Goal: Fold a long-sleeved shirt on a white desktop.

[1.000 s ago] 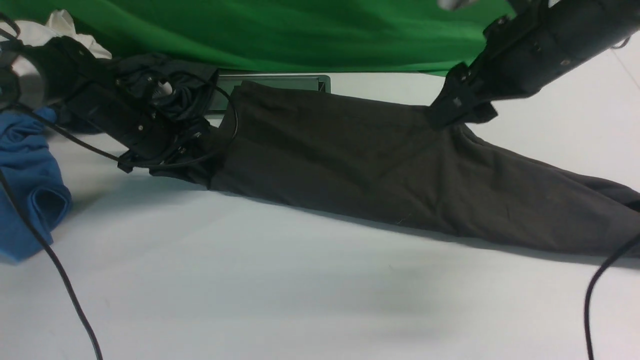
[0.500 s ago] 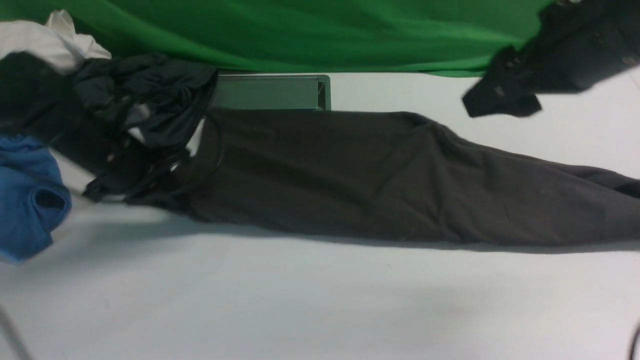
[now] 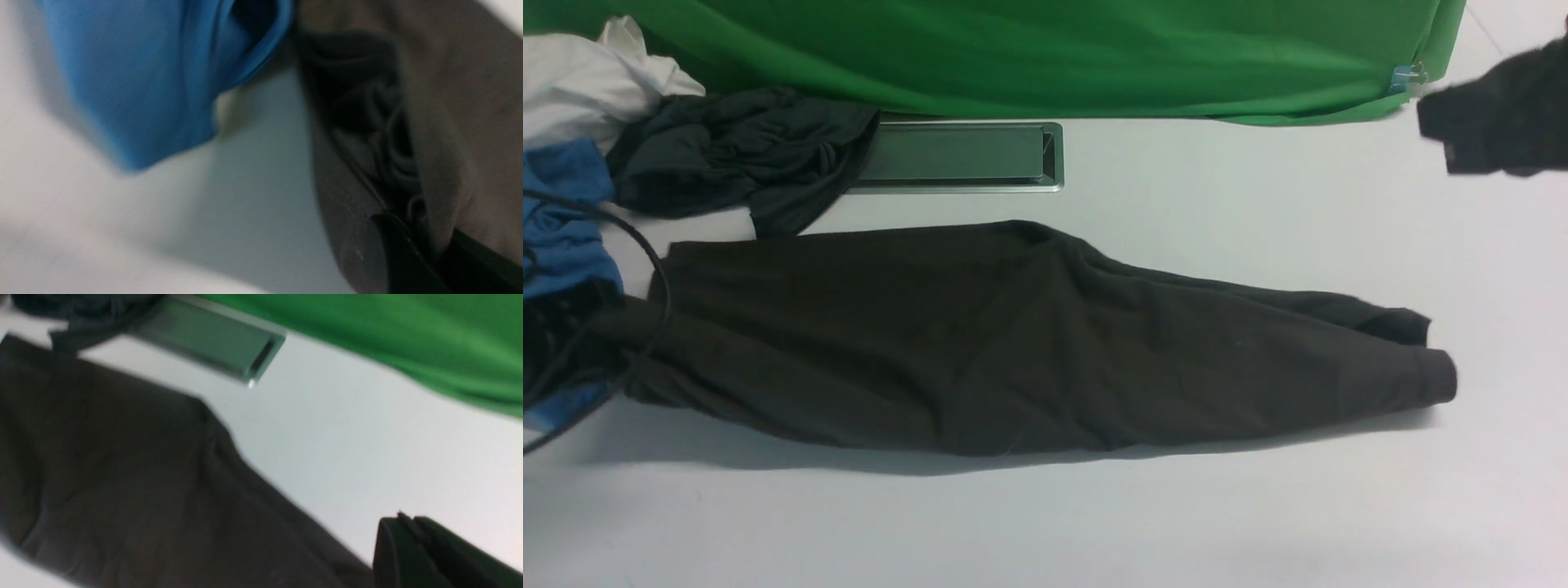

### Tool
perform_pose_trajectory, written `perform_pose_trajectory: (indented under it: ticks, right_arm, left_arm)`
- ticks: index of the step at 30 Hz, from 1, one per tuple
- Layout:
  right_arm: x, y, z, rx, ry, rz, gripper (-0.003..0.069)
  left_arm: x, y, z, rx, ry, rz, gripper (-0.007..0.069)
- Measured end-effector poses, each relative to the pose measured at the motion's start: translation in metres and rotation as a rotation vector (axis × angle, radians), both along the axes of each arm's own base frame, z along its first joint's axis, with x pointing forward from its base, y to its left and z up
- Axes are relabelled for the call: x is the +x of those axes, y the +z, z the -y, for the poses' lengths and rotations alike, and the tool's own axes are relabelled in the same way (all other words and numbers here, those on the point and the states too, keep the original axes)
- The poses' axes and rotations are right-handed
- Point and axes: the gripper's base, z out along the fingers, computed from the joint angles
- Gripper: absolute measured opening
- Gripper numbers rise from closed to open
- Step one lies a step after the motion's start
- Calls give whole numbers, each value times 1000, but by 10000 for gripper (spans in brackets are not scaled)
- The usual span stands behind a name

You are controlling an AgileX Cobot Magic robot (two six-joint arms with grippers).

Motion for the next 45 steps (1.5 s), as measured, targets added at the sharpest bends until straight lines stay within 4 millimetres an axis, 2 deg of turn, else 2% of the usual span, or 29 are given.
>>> perform_pose_trajectory:
  ticks: [1,6,8,9,10,12,14,15,16,18,19,20,21,22,23,24,25,26,27,30,32,33,36,37,38,40,42,43,45]
  right_arm:
    - [0,0,0,1,-1,3,17]
    - [1,2,0,4,-5,19,17]
    - [1,2,0,4,-5,19,17]
    - [1,2,0,5,-5,19,17]
    - [1,2,0,5,-5,19,17]
    - [0,3,0,6,-5,23,17]
    - [-2,4,1,8,-6,28,17]
    - [-4,7,1,11,-7,38,19]
    - [-6,9,2,17,-10,49,20]
    - [-11,15,3,28,-13,74,22]
    - [-12,16,4,30,-14,79,22]
    - [-19,23,5,43,-19,109,26]
    - [-24,28,7,49,-21,133,30]
    - [-32,35,9,52,-23,163,36]
    - [-35,37,10,52,-24,174,36]
    - [-45,45,13,47,-25,215,45]
    - [-50,48,15,46,-26,234,48]
    - [-53,50,15,45,-26,243,50]
    - [-61,56,18,43,-27,273,59]
    - [-71,59,20,39,-23,284,74]
    - [-74,58,21,32,-17,266,80]
    - [-74,58,21,30,-18,266,81]
    - [-74,57,21,18,-16,253,96]
    - [-74,57,21,18,-16,253,97]
    - [-74,57,21,19,-17,255,105]
    - [-74,57,21,20,-18,254,114]
    - [-74,57,21,26,-21,253,123]
    - [-74,57,21,38,-28,250,134]
    - [-74,57,21,48,-33,246,144]
  left_arm:
    - [1,1,0,-2,-4,5,41]
    - [22,45,9,-68,-136,161,41]
    - [34,70,21,-58,-210,231,41]
    - [43,88,35,-45,-271,287,41]
    - [45,91,38,-42,-281,294,41]
    - [61,123,81,-27,-423,397,41]
    - [71,136,116,-34,-523,446,41]
    - [80,142,152,-49,-615,476,41]
    - [85,146,173,-60,-669,492,41]
    - [95,136,226,-100,-795,477,41]
    - [96,138,232,-103,-810,483,41]
    - [99,124,281,-141,-926,452,41]
    - [102,107,308,-157,-983,412,41]
    - [102,87,346,-176,-1063,370,41]
    - [98,85,357,-182,-1088,370,41]
    - [94,43,408,-199,-1188,287,43]
    - [90,31,423,-203,-1218,265,43]
    - [89,27,428,-204,-1227,258,45]
    - [80,-1,460,-214,-1292,205,53]
    - [69,-39,494,-231,-1376,129,93]
    - [68,-46,502,-243,-1399,114,158]
    - [69,-46,502,-244,-1398,115,158]
    - [74,-28,503,-250,-1395,168,321]
    - [75,-25,502,-248,-1395,176,342]
    - [77,-12,498,-237,-1401,204,419]
    - [80,6,489,-198,-1416,244,519]
    - [81,24,479,-160,-1433,273,591]
    - [85,48,463,-112,-1432,306,652]
    - [92,68,443,-62,-1398,309,676]
